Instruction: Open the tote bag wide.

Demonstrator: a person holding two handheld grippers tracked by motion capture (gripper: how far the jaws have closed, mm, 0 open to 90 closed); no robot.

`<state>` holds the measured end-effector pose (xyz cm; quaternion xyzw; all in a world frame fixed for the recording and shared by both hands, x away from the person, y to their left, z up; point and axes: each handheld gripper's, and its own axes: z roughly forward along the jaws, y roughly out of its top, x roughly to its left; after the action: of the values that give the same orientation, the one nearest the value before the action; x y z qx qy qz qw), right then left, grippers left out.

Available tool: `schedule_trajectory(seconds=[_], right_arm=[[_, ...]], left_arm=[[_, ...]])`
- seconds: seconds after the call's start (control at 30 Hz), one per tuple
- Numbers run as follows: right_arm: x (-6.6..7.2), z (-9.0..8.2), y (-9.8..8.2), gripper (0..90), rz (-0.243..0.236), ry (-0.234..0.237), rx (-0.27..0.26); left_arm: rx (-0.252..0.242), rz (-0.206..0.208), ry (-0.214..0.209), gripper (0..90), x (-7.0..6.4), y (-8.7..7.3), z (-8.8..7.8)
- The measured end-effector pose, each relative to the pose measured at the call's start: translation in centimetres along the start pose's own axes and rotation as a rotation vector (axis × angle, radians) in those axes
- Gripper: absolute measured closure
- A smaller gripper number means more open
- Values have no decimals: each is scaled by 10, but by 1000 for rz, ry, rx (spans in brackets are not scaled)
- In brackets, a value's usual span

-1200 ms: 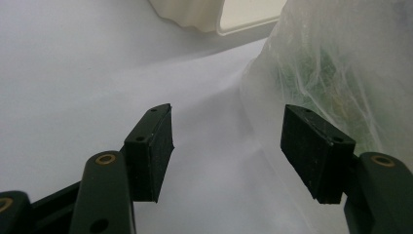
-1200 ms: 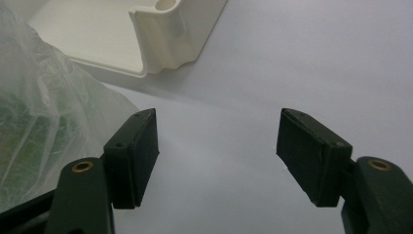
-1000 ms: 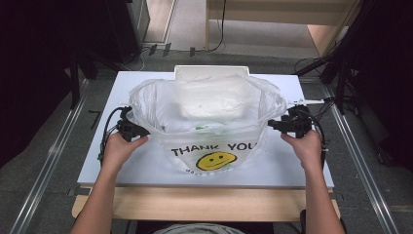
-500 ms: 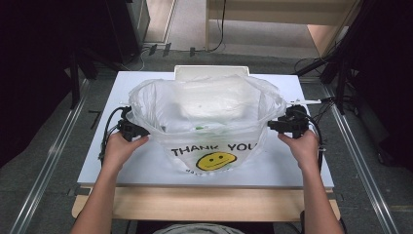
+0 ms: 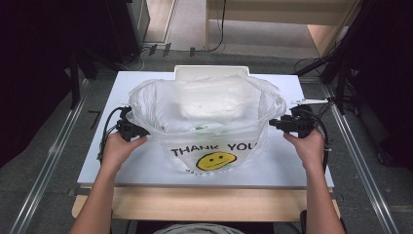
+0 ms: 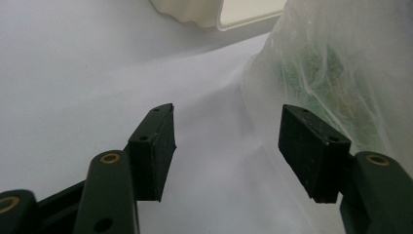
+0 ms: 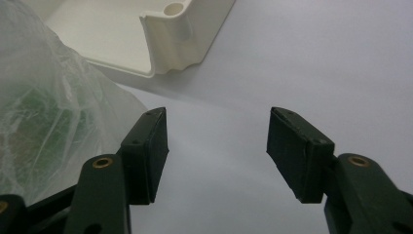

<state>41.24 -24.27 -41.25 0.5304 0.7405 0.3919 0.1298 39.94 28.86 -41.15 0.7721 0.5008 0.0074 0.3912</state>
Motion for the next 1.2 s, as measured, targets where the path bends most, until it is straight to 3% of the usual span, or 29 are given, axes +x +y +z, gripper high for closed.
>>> schedule_trajectory(seconds=[0.1,0.33,0.6,0.63,0.8,0.93,1.03,1.13,1.2], right_arm=[[0,-3,3,425,-27,1,2],[-5,-6,13,437,-48,37,7],[-1,-10,39,463,-91,94,-9],[-1,-11,43,473,-85,113,-11],[-5,-10,59,497,-126,137,-1],[-5,-14,73,514,-138,178,-19],[-3,-16,82,524,-173,180,-19],[-2,-21,91,545,-179,199,-30],[-4,-24,94,562,-145,242,-67]], left_arm=[[-17,-2,-15,409,3,3,-7],[-1,5,-21,438,8,9,-14],[-22,92,2,475,-2,31,-27],[-20,97,-20,481,-2,35,-29],[7,143,-8,507,-4,49,-32],[23,176,-30,514,-9,63,-36],[28,193,-54,533,-9,75,-40],[42,202,-58,563,-10,83,-43],[53,213,-71,599,-12,88,-46]])
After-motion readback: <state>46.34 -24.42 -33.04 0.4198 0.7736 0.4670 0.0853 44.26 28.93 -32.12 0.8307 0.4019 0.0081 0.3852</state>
